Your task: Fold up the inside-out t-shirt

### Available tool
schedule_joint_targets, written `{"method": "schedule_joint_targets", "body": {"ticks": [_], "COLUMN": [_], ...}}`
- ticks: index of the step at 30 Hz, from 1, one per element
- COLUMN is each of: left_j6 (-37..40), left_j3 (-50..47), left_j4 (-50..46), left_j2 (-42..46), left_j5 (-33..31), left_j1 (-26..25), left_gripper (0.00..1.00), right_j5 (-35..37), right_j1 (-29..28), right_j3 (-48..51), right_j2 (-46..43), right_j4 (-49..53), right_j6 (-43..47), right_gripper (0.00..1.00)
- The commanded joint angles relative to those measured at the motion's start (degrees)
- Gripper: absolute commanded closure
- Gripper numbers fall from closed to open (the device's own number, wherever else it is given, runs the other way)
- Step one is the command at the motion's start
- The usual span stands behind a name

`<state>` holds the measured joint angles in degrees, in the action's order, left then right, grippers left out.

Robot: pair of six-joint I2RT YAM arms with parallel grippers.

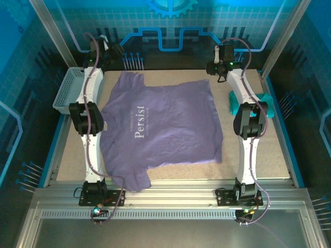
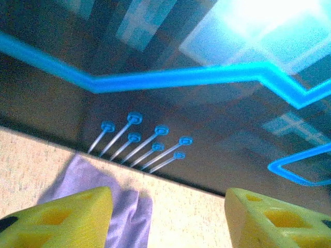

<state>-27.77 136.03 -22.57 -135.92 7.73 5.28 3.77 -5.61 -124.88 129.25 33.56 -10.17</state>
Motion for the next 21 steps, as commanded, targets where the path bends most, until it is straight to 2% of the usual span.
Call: {"method": "schedule_joint_targets", "body": {"ticks": [1, 6, 10, 15, 21], "left_j6": [-4.6, -12.2, -15.5, -15.0, -5.7], "left_j3": [-13.0, -48.6, -67.9, -81.4, -89.4], "left_j4": [1.6, 16.7, 23.2, 24.1, 19.5], "left_j2": [14.6, 36.4, 47.8, 55.2, 58.5], "left_j5": [0.9, 1.8, 3.7, 5.1, 1.7], "left_j1": [-1.0, -4.0, -9.1, -19.1, -31.9], "left_gripper": [0.39, 0.38, 0.38, 0.38, 0.37], "right_j5": [-0.4, -1.6, -1.0, 3.4, 6.5], "right_j1": [-1.6, -4.3, -7.3, -10.0, -10.1], "right_j3": [11.4, 40.4, 59.3, 74.0, 82.7], "right_j2": [-12.5, -29.7, -40.0, -51.4, -55.9], "right_j4": [3.0, 2.0, 3.7, 7.9, 8.0], "right_j6": [0.2, -5.6, -9.7, -15.3, -21.0], "right_gripper": [0.61, 0.57, 0.52, 0.51, 0.50]}}
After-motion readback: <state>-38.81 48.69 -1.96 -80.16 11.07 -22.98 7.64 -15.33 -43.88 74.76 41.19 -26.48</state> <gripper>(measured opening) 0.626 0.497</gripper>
